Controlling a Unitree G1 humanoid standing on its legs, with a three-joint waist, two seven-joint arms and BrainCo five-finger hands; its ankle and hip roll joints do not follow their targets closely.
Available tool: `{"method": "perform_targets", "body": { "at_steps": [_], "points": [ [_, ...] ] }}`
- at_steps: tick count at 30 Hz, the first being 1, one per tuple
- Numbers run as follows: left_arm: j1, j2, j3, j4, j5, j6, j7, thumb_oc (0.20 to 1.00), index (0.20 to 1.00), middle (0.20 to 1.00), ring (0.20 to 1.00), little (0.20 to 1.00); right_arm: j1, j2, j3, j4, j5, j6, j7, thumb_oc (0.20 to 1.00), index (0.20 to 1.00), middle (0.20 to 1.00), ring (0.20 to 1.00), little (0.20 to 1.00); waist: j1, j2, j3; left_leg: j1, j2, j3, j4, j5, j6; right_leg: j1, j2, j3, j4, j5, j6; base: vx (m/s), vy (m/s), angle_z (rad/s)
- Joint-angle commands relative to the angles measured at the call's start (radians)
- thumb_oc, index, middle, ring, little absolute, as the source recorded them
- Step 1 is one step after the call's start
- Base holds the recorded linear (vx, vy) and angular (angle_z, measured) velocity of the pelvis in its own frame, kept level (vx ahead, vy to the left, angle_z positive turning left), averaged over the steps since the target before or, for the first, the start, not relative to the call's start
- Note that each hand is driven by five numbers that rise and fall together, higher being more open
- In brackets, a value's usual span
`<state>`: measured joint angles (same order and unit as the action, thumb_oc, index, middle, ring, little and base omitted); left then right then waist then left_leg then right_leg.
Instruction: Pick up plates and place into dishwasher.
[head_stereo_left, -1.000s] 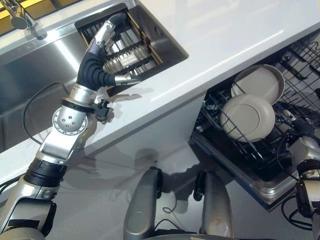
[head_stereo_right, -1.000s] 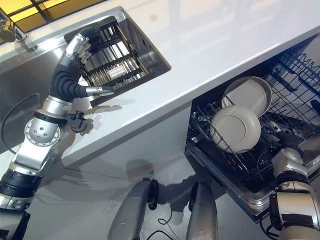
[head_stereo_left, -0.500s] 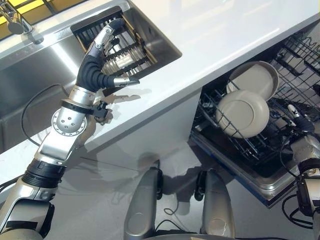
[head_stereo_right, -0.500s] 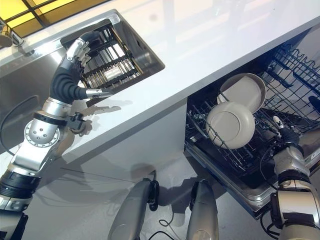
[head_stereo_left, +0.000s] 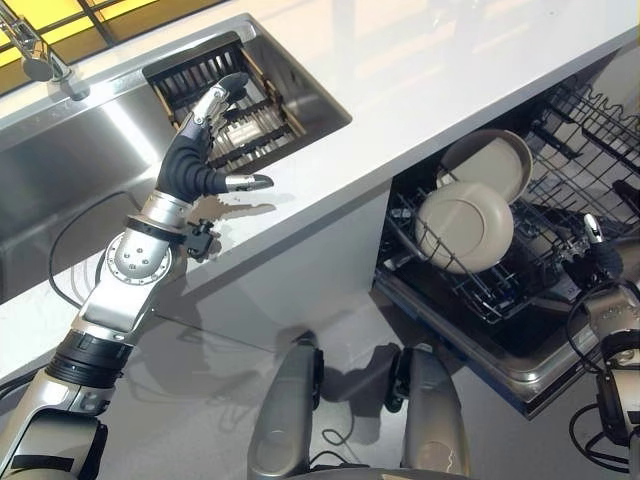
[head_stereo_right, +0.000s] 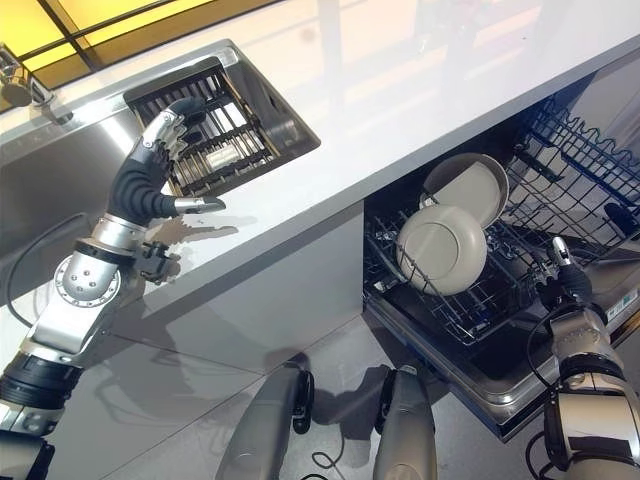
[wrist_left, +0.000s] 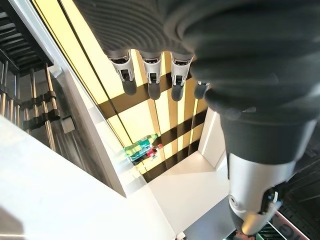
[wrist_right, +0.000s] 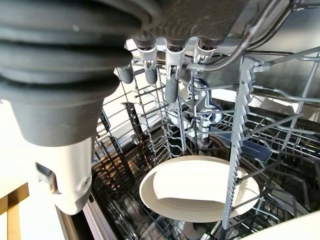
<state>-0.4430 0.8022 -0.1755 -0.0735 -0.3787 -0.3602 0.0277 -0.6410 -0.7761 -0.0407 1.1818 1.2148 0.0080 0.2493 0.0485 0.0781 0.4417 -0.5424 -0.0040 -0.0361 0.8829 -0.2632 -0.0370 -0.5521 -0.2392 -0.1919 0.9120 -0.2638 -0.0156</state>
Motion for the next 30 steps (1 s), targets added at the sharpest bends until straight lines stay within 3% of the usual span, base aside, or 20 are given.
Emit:
{"method": "perform_targets", "body": {
  "at_steps": [1, 13, 21, 28, 30],
  "points": [
    [0.016, -0.025, -0.029, -0.015, -0.067, -0.035, -0.008, 1.0, 1.0, 1.0, 1.0, 1.0, -0.256, 0.051, 0.072, -0.136, -0.005, 0.021, 0.057, 1.0, 1.0, 1.0, 1.0, 1.0, 0.068, 0.01, 0.045, -0.001, -0.058, 0.08, 0.029, -0.082, 0.126, 0.011, 0.044, 0.009, 0.052, -0.04, -0.037, -0.01, -0.057, -0.07],
    [-0.03, 0.014, -0.034, -0.011, -0.123, -0.007, -0.019, 1.0, 1.0, 1.0, 1.0, 1.0, -0.487, -0.014, 0.176, -0.022, -0.093, 0.034, -0.035, 1.0, 1.0, 1.0, 1.0, 1.0, 0.115, 0.02, 0.049, -0.053, -0.075, 0.052, 0.02, -0.053, 0.122, -0.034, 0.035, -0.009, 0.071, -0.043, -0.039, 0.02, -0.055, -0.02],
    [-0.025, 0.04, -0.032, -0.024, -0.144, 0.001, -0.011, 1.0, 1.0, 1.0, 1.0, 1.0, -0.573, -0.03, 0.219, -0.019, -0.114, 0.001, -0.091, 1.0, 1.0, 1.0, 1.0, 1.0, 0.136, 0.028, 0.046, -0.076, -0.085, 0.043, -0.003, -0.028, 0.122, -0.051, 0.03, -0.023, 0.066, -0.038, -0.039, 0.02, -0.037, 0.2],
    [-0.001, 0.048, -0.018, -0.031, -0.159, -0.029, -0.033, 1.0, 1.0, 1.0, 1.0, 1.0, -0.629, -0.044, 0.256, -0.04, -0.128, -0.033, -0.124, 1.0, 1.0, 1.0, 1.0, 1.0, 0.148, 0.028, 0.038, -0.098, -0.09, 0.042, 0.009, -0.032, 0.124, -0.071, 0.027, -0.03, 0.074, -0.042, -0.041, 0.0, -0.016, 0.17],
    [-0.001, 0.042, -0.016, -0.031, -0.159, -0.034, -0.047, 1.0, 1.0, 1.0, 1.0, 1.0, -0.627, -0.047, 0.259, -0.034, -0.158, -0.021, -0.15, 1.0, 1.0, 1.0, 1.0, 1.0, 0.146, 0.024, 0.03, -0.096, -0.091, 0.04, 0.026, -0.061, 0.121, -0.07, 0.031, -0.02, 0.084, -0.062, -0.031, 0.01, 0.004, 0.11]
  ]
}}
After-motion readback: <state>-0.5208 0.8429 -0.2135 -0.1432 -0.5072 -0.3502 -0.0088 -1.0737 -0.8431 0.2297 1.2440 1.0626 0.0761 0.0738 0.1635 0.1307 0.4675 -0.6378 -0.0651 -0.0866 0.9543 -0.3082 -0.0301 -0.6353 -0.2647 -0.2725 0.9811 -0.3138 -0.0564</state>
